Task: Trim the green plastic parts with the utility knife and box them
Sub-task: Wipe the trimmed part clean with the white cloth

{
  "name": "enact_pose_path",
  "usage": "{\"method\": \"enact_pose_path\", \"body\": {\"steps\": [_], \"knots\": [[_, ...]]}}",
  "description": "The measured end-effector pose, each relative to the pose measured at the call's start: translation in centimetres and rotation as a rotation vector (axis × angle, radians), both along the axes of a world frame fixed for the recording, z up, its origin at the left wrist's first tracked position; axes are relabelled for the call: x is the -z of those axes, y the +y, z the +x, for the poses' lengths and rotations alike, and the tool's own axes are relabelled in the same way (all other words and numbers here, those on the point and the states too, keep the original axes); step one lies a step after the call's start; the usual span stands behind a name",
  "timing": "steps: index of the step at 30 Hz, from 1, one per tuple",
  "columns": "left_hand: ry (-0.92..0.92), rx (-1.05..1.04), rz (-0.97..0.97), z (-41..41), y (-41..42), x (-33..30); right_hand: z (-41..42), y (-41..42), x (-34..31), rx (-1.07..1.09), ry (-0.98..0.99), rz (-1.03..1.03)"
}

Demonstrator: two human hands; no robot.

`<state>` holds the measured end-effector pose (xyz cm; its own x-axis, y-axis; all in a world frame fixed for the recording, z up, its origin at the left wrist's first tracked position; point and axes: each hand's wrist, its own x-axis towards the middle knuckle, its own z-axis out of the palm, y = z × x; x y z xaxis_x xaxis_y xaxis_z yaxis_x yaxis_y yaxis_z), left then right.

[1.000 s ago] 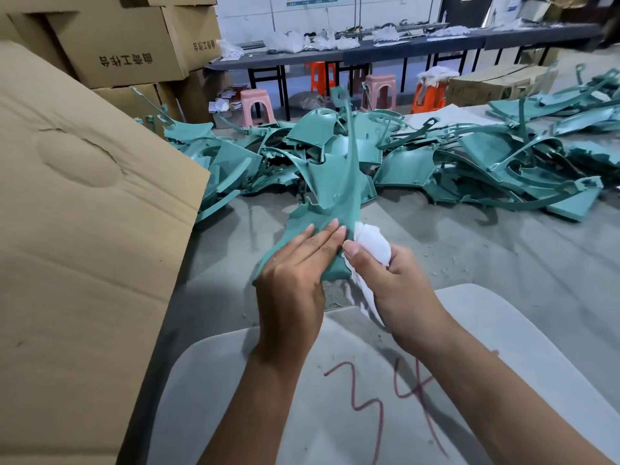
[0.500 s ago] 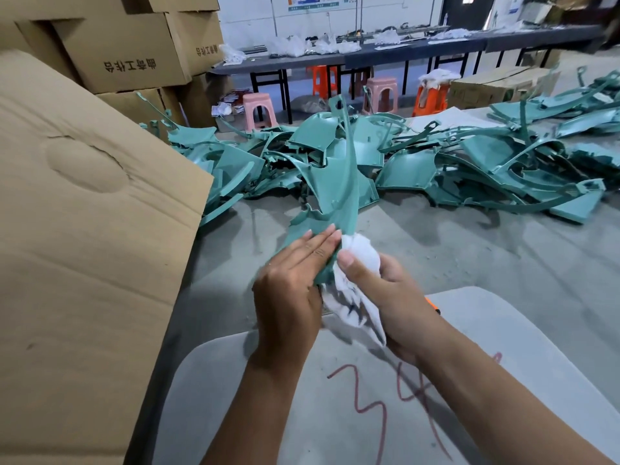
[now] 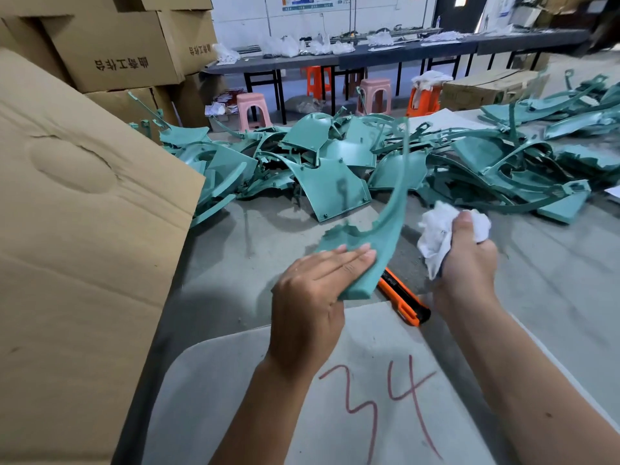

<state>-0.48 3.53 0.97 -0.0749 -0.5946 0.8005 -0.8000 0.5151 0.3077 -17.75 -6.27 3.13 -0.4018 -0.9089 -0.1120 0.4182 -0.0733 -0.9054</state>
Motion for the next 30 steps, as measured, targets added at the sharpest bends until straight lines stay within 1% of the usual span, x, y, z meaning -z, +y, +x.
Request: {"method": "enact_pose_path", "body": {"steps": [1, 3, 5, 6, 8, 11, 14, 16, 18, 19, 21, 22, 23, 24, 25, 26, 28, 30], "knots": [[-0.012, -0.038, 0.008, 0.3, -0.1, 0.1, 0.5, 0.6, 0.1, -0.118, -0.055, 0.010], [-0.012, -0.100, 0.029, 0.6, -0.1, 0.4, 2.2, 2.5, 0.2, -0.443, -0.117, -0.001], [0.030, -0.147, 0.025, 0.9, -0.1, 0.7, 3.7, 4.0, 0.3, -0.674, -0.014, -0.068], [0.051, -0.160, 0.020, 1.1, -0.1, 0.8, 4.3, 4.4, 0.5, -0.716, 0.059, -0.124], [0.080, -0.124, 0.050, 1.1, -0.2, 0.9, 4.9, 4.6, 0.9, -0.649, 0.127, -0.164], [0.095, -0.021, 0.098, 0.6, -0.2, 0.5, 4.1, 3.4, 0.9, -0.448, 0.110, -0.153], [0.087, 0.144, 0.107, -0.6, 0.1, 0.2, 1.7, 0.4, 0.9, -0.181, 0.200, -0.146], [0.125, 0.249, 0.138, -1.1, 0.4, 0.3, -0.1, -1.5, 1.1, -0.058, 0.228, -0.137], [0.237, 0.323, 0.217, -1.0, 0.6, 0.2, -1.6, -2.9, 1.7, 0.002, 0.254, -0.120], [0.324, 0.333, 0.273, -0.8, 0.7, -0.1, -2.1, -3.4, 2.1, 0.032, 0.275, -0.100], [0.528, 0.266, 0.364, -0.2, 0.8, -0.7, -2.9, -4.0, 2.6, 0.112, 0.348, -0.057], [0.604, 0.198, 0.360, 0.2, 0.8, -0.9, -3.1, -3.9, 2.6, 0.159, 0.388, -0.054], [0.630, 0.121, 0.316, 0.6, 0.9, -1.1, -3.1, -3.7, 2.3, 0.199, 0.415, -0.091], [0.625, 0.047, 0.261, 1.1, 1.0, -1.1, -2.9, -3.0, 1.9, 0.213, 0.439, -0.184], [0.603, -0.019, 0.214, 1.6, 0.9, -1.0, -2.5, -2.2, 1.4, 0.199, 0.491, -0.333], [0.574, -0.075, 0.184, 2.0, 0.9, -0.9, -1.8, -1.1, 1.0, 0.156, 0.585, -0.506], [0.485, -0.162, 0.170, 2.5, 0.7, -0.9, 0.2, 1.3, 0.5, 0.030, 0.897, -0.819], [0.419, -0.160, 0.168, 2.3, 0.8, -0.9, 2.7, 3.2, 0.6, -0.149, 1.227, -1.039]]}}
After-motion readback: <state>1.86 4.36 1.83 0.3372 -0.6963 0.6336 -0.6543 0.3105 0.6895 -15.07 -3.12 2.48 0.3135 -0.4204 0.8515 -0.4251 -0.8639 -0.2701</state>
